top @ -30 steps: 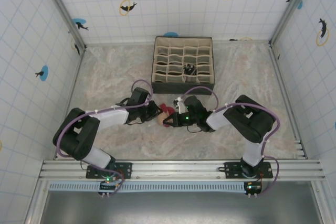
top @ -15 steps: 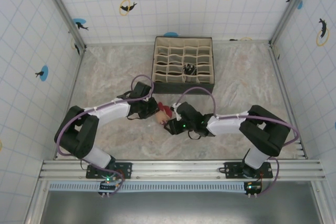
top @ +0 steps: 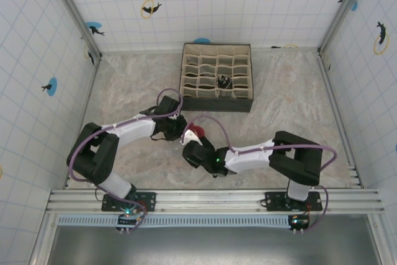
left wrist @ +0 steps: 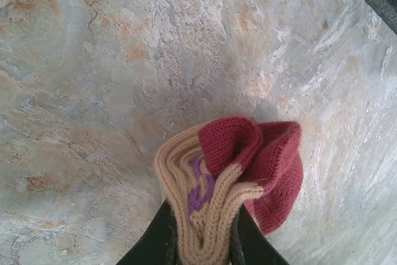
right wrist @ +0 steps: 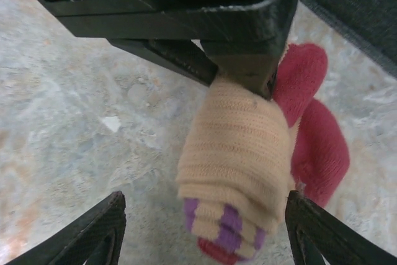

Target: Roll the socks

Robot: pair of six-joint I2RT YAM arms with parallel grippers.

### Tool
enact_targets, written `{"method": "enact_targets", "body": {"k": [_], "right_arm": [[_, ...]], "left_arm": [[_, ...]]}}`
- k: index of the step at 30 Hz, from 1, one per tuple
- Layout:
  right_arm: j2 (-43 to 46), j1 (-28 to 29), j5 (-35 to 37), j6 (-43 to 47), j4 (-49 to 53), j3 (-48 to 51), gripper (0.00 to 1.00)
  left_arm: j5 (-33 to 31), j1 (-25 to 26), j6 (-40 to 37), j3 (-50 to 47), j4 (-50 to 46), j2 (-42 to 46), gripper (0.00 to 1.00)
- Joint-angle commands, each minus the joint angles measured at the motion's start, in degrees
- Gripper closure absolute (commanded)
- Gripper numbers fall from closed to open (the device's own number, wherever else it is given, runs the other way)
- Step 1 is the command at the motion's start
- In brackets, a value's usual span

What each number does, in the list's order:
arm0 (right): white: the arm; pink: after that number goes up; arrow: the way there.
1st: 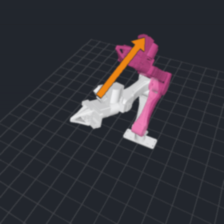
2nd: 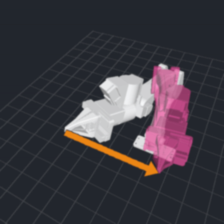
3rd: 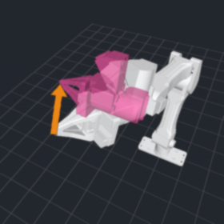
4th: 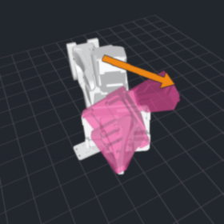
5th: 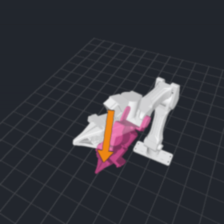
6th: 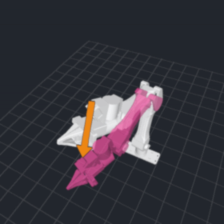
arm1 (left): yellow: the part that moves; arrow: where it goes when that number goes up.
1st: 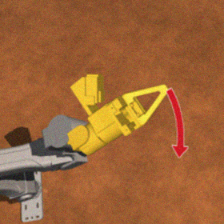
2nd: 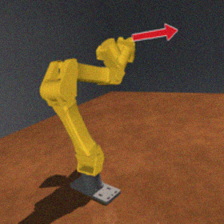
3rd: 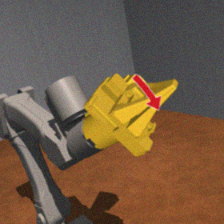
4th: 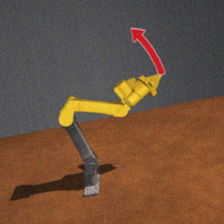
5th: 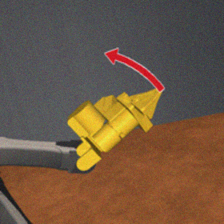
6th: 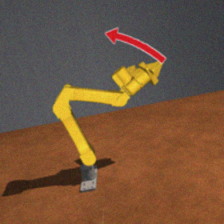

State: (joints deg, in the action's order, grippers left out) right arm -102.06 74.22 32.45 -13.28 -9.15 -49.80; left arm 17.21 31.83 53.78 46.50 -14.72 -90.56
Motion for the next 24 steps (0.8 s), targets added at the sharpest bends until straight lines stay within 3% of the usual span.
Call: {"method": "enact_targets", "body": {"k": [1, 4, 7, 10, 14, 18, 20, 24], "right_arm": [[-3.00, 0.57, 9.32, 2.45, -0.53, -3.11, 0.32], [-5.12, 0.45, 11.16, 2.42, -0.17, -4.51, 0.35], [-6.10, 0.27, 10.94, 2.10, 0.01, -5.00, 0.44], [-5.93, -0.41, 8.89, 0.48, 0.31, -4.46, 0.66], [-4.67, -2.27, 3.81, -2.76, 0.79, -1.69, 0.91], [-2.88, -5.27, -2.35, -7.90, 1.15, 2.30, 0.98], [-1.83, -7.34, -6.83, -10.80, 0.36, 4.58, 0.99], [1.00, -12.16, -17.18, -16.68, -4.06, 9.96, 1.00]], "left_arm": [[1.32, -0.14, -0.71, -2.22, -2.92, -1.46, 1.00], [1.80, -0.18, -0.35, -3.11, -2.47, -0.99, 1.00], [2.18, -0.19, -0.15, -3.74, -1.97, -0.65, 1.00], [2.47, -0.19, -0.25, -4.01, -1.87, -0.42, 1.00], [1.62, -0.17, -0.17, -4.14, -1.80, 0.84, 0.63], [2.64, -0.19, 0.27, -3.23, -1.30, 2.31, 0.38], [2.58, -0.19, 0.35, -2.75, -1.31, 2.90, 0.31], [2.41, -0.19, 0.58, -3.45, 1.31, 4.80, 0.28]]}}
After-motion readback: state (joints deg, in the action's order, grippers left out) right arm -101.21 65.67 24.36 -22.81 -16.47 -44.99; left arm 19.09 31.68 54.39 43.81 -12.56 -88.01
